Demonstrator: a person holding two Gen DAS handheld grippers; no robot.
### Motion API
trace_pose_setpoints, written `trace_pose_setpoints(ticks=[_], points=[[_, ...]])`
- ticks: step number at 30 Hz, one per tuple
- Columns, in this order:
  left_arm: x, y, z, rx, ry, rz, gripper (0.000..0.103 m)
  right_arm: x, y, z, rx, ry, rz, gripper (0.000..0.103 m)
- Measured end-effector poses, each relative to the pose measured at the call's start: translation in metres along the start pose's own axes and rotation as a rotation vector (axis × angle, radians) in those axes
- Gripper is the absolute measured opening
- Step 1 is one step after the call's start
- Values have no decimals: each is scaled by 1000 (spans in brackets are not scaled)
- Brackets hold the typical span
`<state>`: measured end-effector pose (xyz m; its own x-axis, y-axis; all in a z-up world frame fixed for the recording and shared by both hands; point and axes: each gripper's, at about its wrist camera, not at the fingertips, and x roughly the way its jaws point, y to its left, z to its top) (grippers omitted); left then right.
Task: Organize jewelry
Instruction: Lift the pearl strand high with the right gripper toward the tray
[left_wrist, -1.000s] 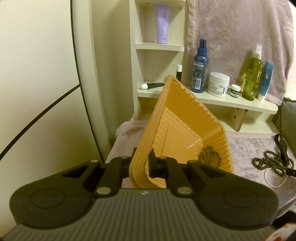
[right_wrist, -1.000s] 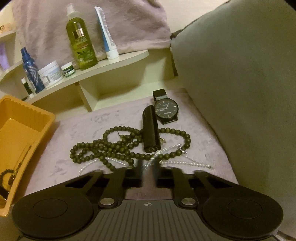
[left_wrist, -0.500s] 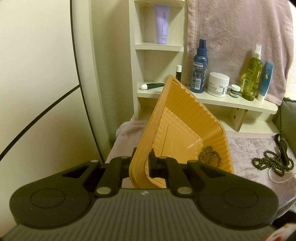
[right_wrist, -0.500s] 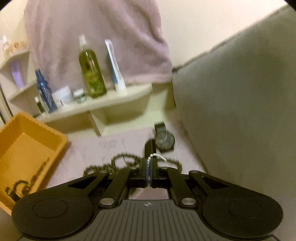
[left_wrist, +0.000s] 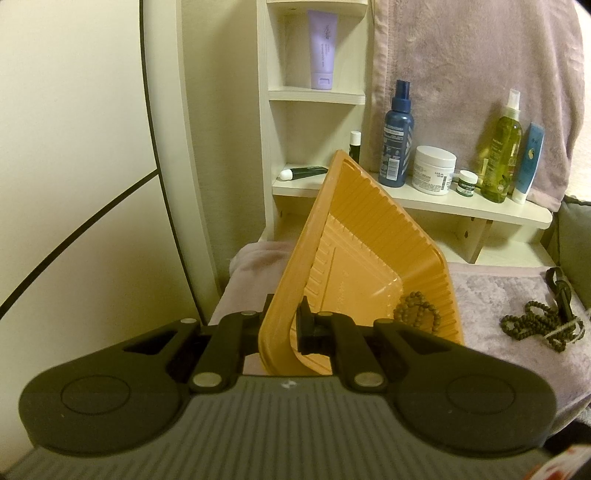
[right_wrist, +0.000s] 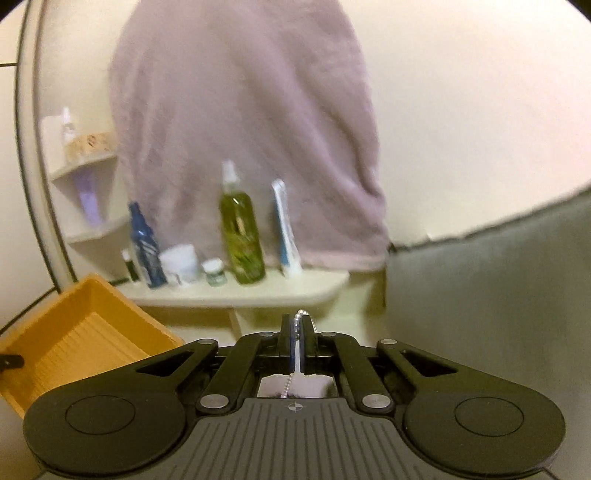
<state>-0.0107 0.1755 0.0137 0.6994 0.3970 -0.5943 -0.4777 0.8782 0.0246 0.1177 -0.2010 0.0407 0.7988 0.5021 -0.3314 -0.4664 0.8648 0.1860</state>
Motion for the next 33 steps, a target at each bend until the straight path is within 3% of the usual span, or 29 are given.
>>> trace_pose_setpoints(ticks=[14, 25, 33], points=[[-2, -1, 2, -3, -1, -3, 8, -6, 50, 46, -95, -84, 164, 2], [-1, 2, 2, -10, 0, -10, 8, 23, 125, 51, -148, -28, 421, 2], [0, 4, 2, -17, 1, -12, 8, 65, 169, 38, -134, 69, 578, 2]])
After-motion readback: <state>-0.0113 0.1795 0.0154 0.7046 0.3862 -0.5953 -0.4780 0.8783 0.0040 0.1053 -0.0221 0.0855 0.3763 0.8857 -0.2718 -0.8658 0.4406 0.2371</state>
